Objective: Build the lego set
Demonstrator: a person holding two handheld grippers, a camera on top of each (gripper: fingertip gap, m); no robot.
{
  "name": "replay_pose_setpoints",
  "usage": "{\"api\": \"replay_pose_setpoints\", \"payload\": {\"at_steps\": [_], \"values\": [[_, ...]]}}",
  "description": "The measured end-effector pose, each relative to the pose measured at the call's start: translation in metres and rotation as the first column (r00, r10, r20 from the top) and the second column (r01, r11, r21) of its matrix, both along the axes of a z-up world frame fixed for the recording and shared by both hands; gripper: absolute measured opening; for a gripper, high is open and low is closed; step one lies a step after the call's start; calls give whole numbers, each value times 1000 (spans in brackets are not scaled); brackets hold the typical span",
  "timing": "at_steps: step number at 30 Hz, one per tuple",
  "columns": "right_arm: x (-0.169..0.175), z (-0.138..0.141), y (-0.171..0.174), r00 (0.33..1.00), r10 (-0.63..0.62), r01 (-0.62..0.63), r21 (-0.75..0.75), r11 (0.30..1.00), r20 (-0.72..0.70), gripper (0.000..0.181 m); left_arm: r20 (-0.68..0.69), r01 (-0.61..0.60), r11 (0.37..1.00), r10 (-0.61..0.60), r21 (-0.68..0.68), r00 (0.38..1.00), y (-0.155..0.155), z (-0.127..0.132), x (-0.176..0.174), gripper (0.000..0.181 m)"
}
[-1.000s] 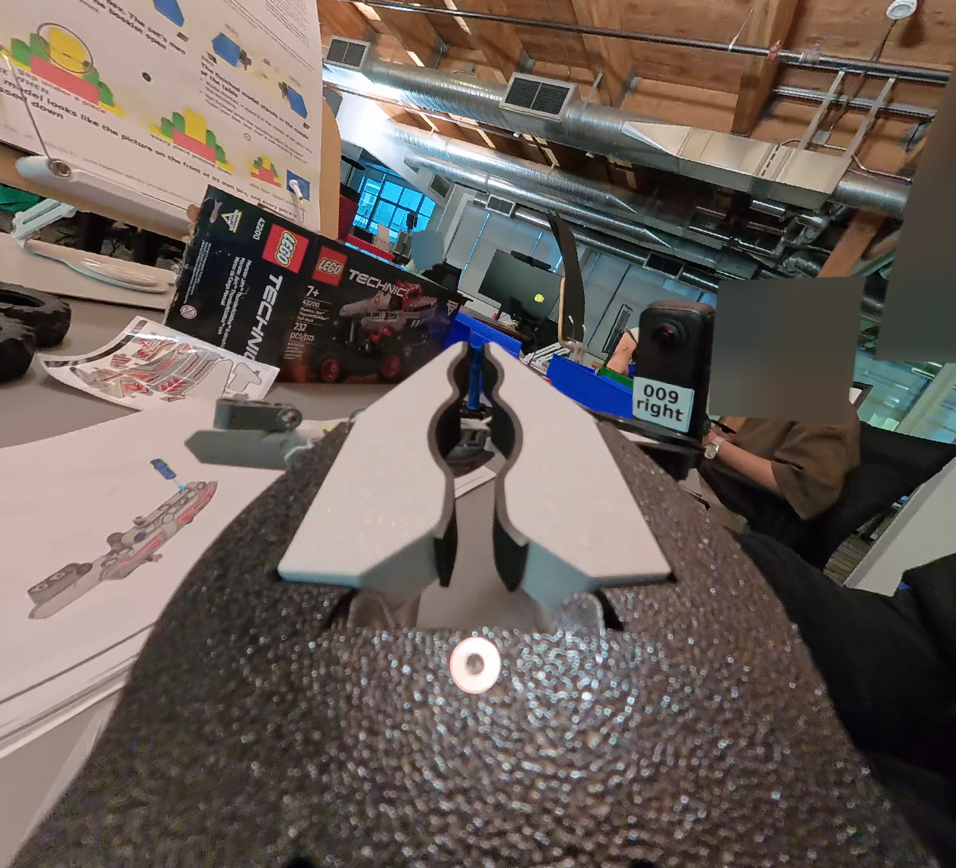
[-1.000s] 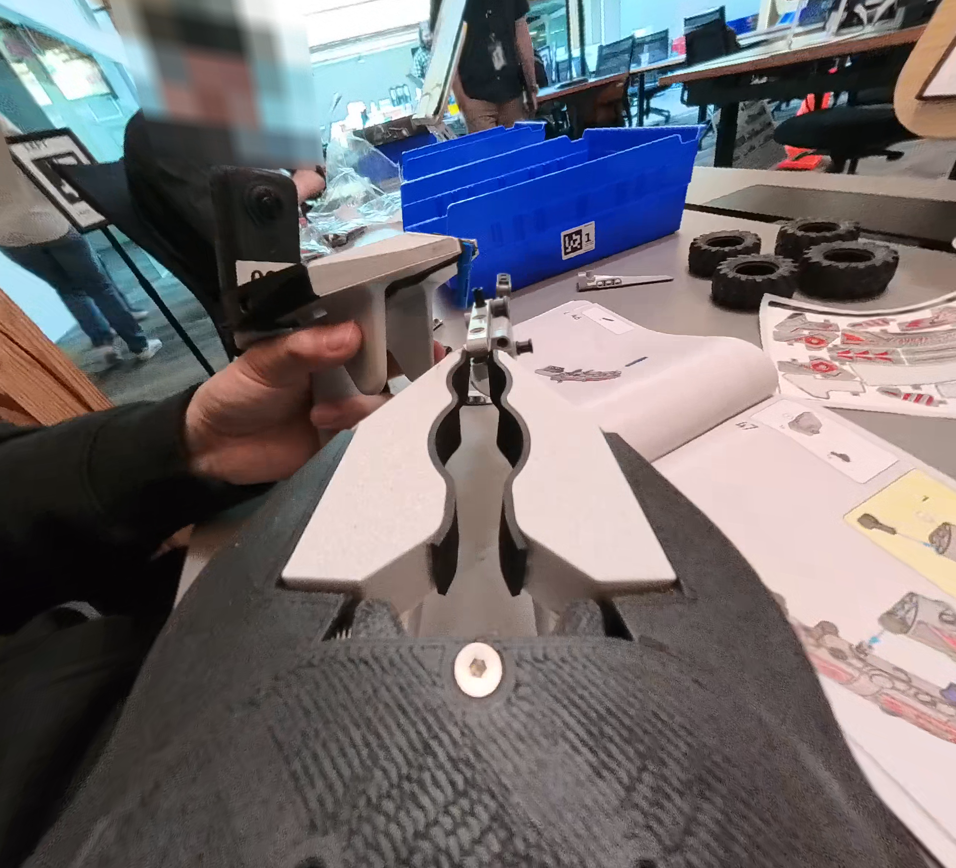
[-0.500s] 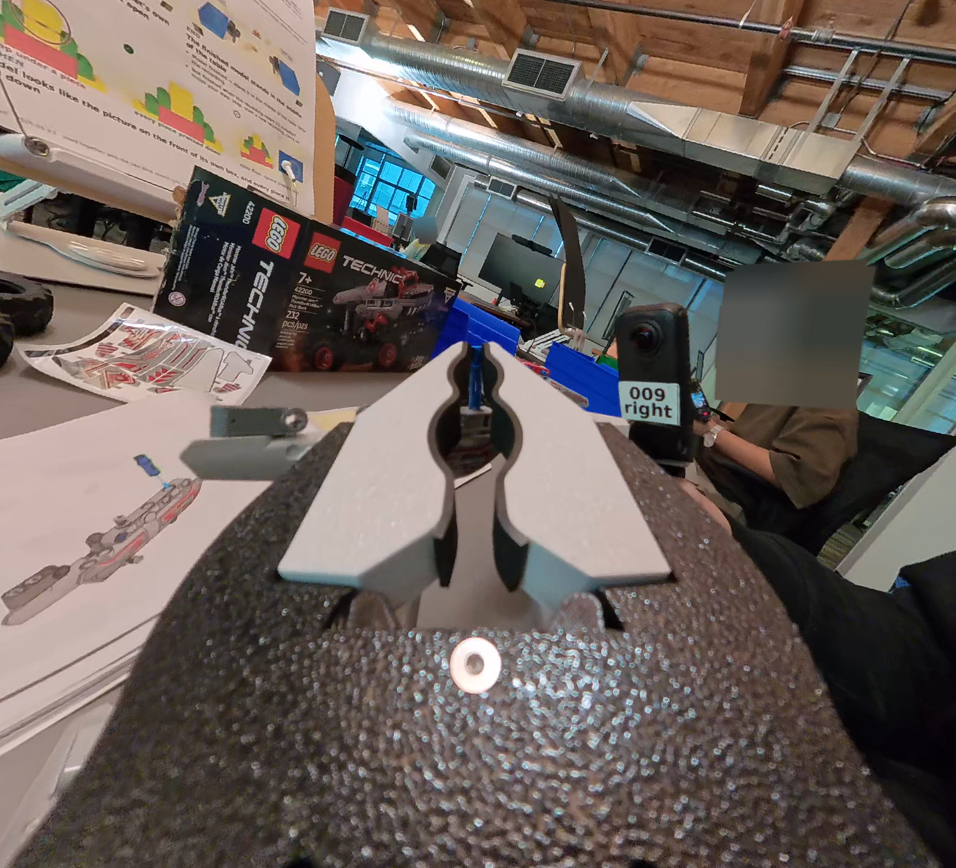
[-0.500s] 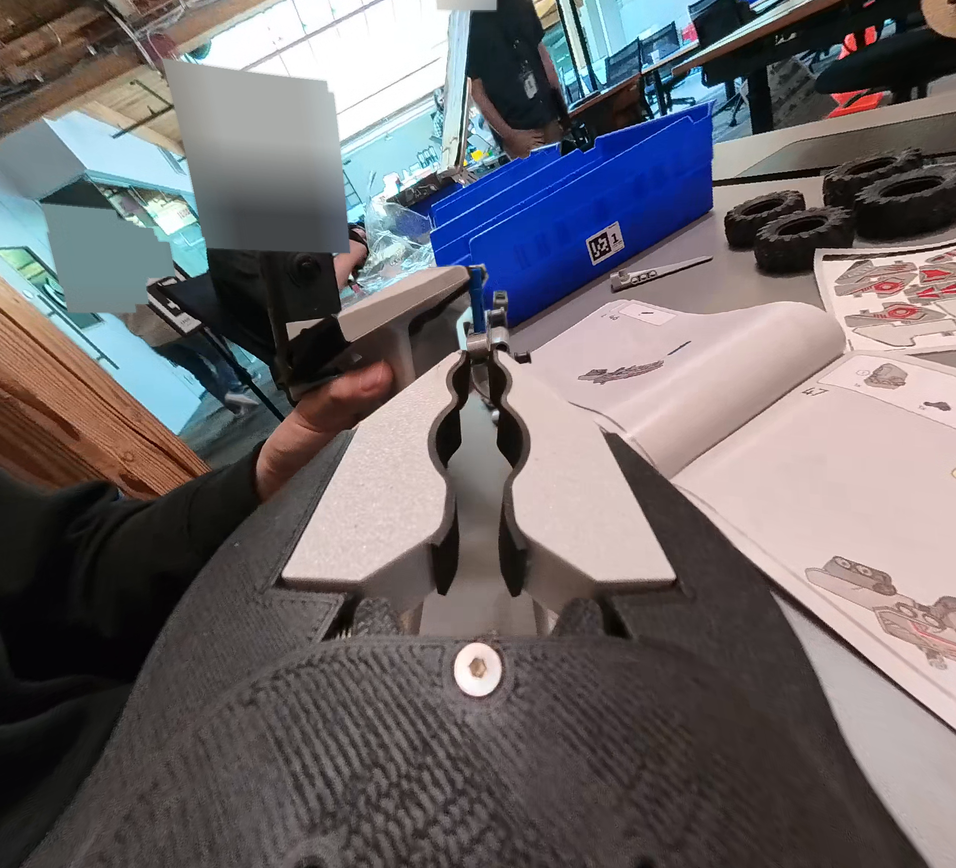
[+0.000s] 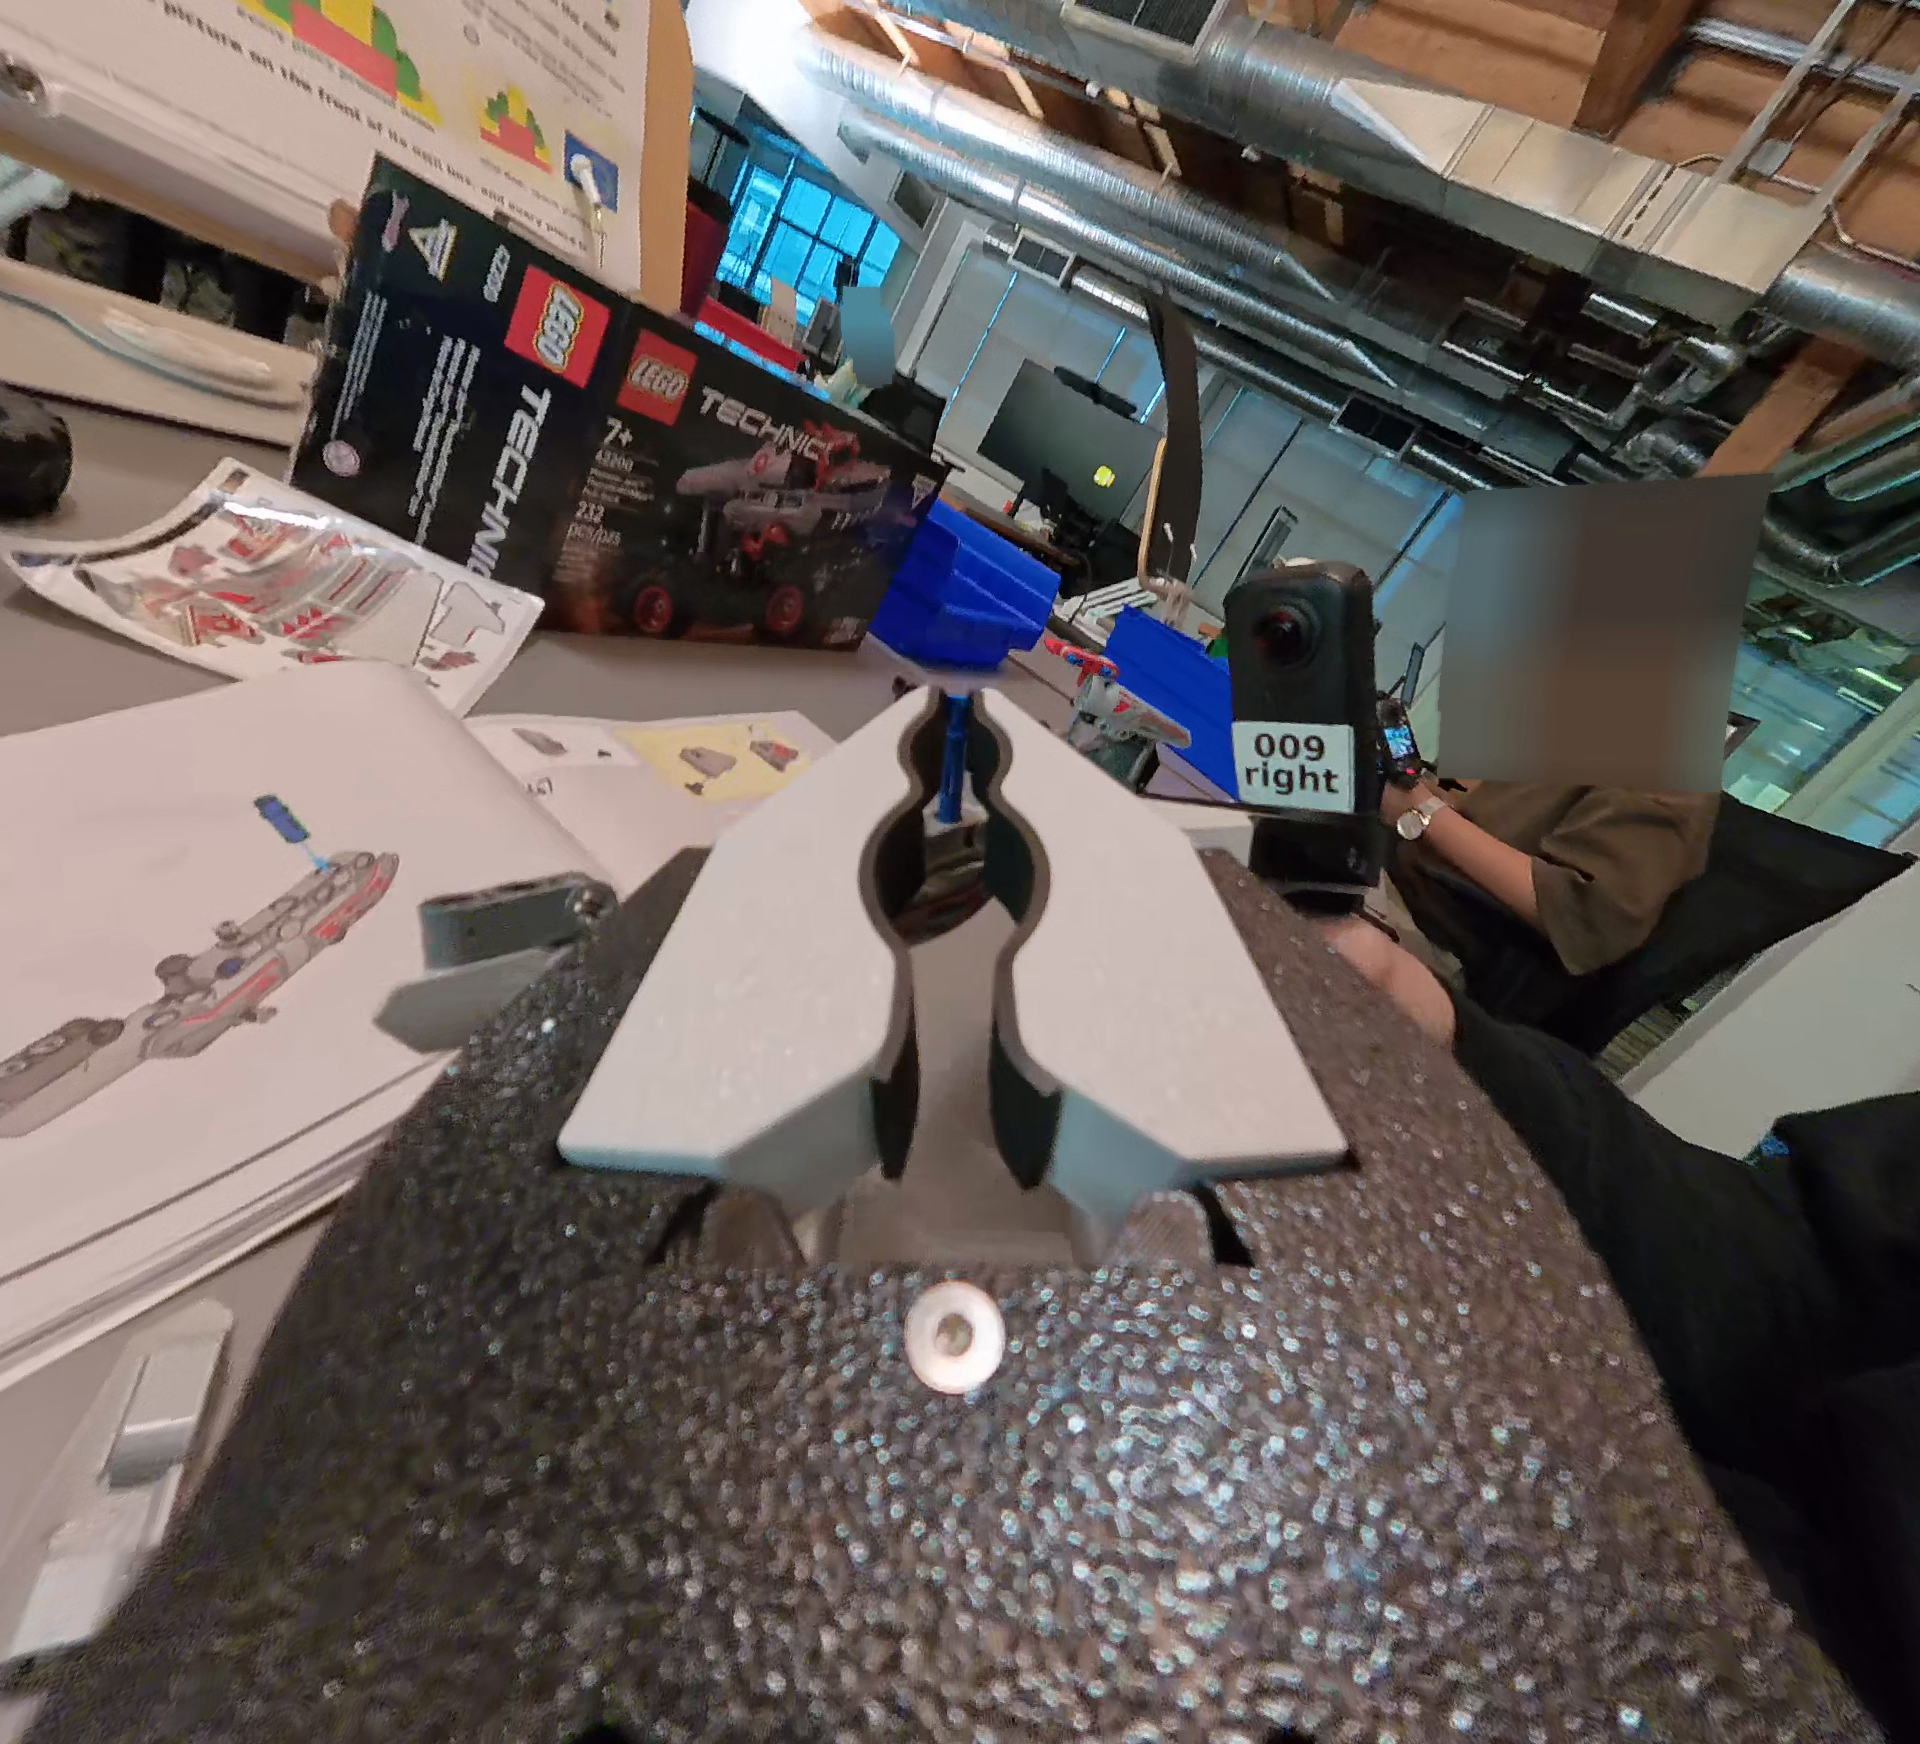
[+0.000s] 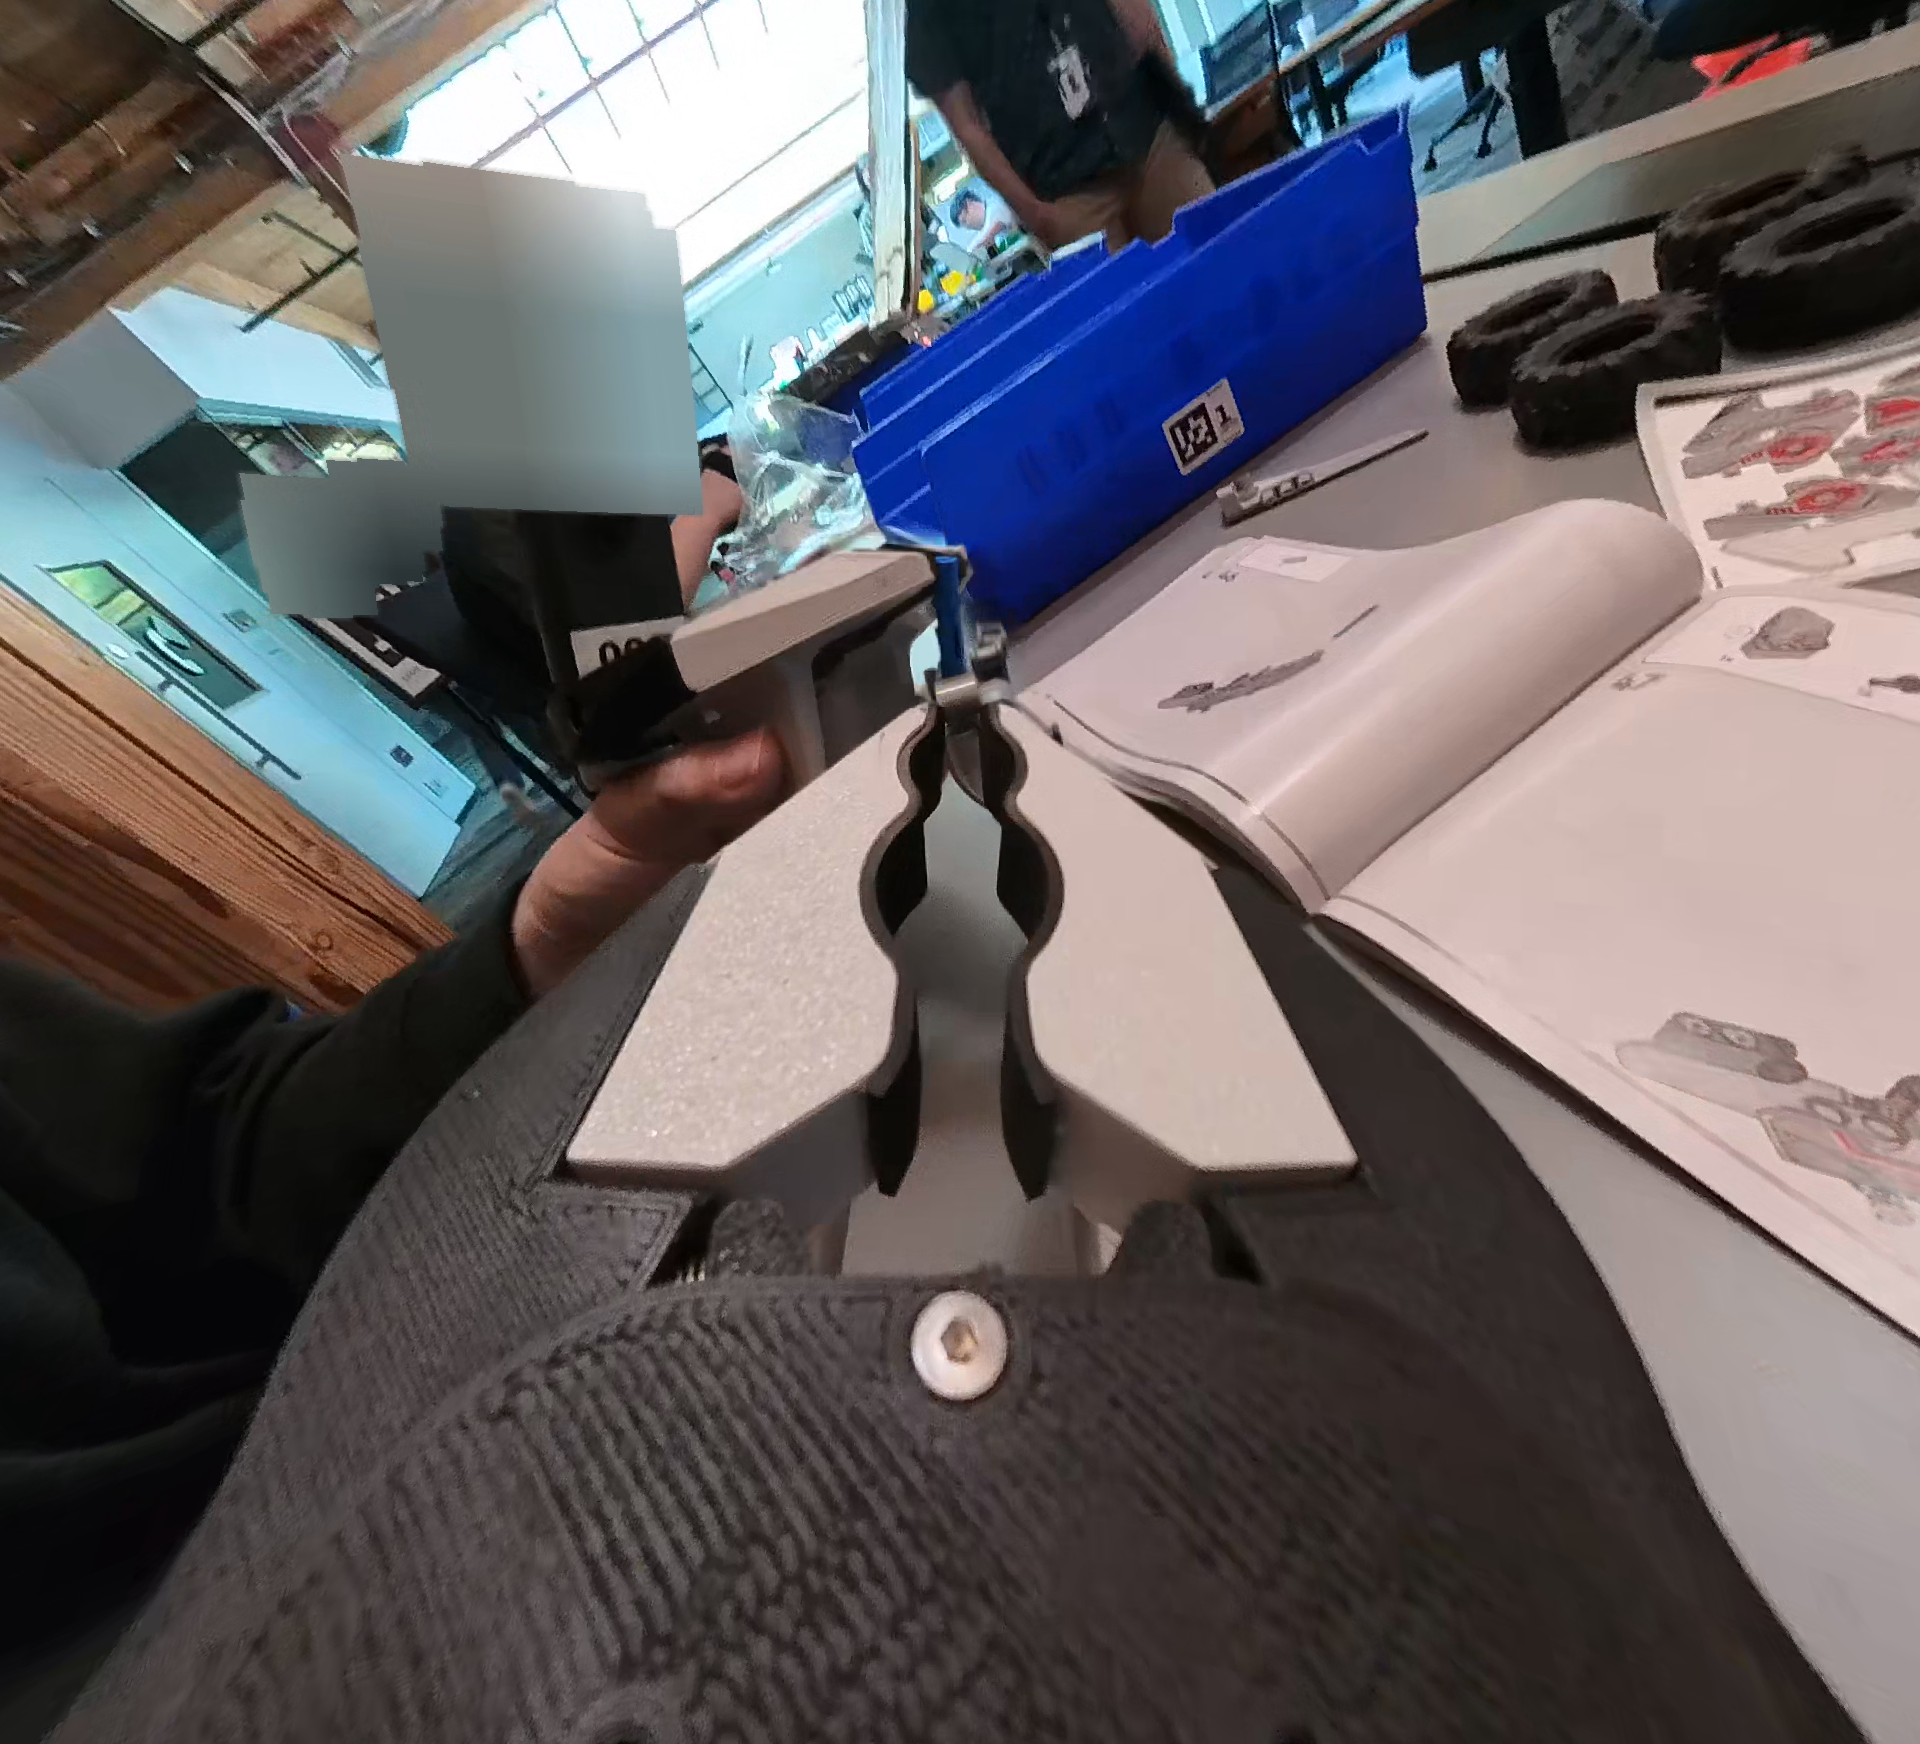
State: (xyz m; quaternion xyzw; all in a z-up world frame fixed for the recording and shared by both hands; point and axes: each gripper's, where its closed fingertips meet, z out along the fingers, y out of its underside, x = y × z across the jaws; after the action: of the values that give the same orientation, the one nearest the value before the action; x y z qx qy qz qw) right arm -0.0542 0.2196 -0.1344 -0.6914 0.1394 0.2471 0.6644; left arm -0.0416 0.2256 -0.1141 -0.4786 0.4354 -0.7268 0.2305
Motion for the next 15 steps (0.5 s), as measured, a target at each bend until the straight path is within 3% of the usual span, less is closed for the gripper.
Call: {"api": "replay_pose_setpoints", "payload": {"at_steps": [5, 9, 15], "values": [[-4, -23, -7, 995, 86, -93, -144, 985, -55, 6, -35, 22, 999, -23, -26, 999, 3, 0, -1, 1], [-4, -50, -17, 988, 141, -153, -319, 935, -59, 6, -98, 60, 997, -55, 42, 994, -1, -7, 0, 1], [4, -67, -25, 984, 164, -176, -420, 890, -64, 7, -148, 125, 987, -109, 102, 983, -11, -12, 2, 1]]}}
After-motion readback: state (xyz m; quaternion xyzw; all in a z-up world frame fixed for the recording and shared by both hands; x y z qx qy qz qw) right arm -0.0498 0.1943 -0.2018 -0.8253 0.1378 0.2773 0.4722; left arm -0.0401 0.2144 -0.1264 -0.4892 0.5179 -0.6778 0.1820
